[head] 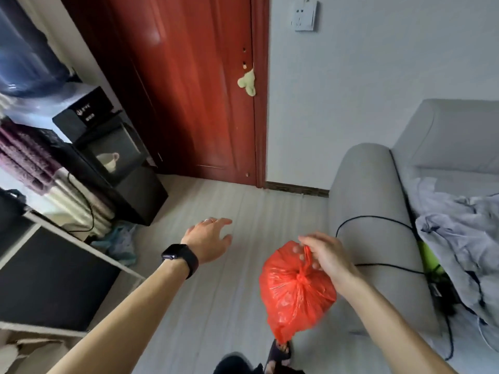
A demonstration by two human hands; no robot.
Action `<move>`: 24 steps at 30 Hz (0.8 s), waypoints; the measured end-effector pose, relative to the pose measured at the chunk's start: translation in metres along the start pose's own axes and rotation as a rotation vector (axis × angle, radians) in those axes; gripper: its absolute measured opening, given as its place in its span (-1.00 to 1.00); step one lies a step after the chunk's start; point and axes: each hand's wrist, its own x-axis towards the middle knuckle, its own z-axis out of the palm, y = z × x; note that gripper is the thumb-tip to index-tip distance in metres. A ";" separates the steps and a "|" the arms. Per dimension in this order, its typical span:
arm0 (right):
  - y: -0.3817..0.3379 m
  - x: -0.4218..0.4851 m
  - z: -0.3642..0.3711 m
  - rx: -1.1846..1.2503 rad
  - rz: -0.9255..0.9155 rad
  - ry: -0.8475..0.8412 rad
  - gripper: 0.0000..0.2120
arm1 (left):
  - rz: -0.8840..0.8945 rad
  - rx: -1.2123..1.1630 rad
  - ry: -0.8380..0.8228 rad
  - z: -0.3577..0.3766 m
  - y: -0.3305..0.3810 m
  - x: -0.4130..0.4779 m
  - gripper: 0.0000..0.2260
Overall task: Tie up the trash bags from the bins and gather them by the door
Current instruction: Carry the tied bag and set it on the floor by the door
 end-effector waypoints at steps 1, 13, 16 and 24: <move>-0.007 0.016 -0.004 -0.018 0.013 0.002 -0.85 | 0.002 -0.009 -0.007 -0.004 0.004 0.017 -0.56; -0.086 0.255 -0.060 -0.063 0.138 0.172 -0.87 | 0.121 0.002 -0.037 -0.054 0.051 0.285 -0.56; -0.112 0.315 -0.073 -0.059 0.141 0.229 -0.84 | 0.163 0.005 -0.002 -0.081 0.066 0.368 -0.57; -0.136 0.436 -0.093 0.053 0.252 0.267 -0.82 | 0.192 0.076 0.078 -0.112 0.115 0.507 -0.51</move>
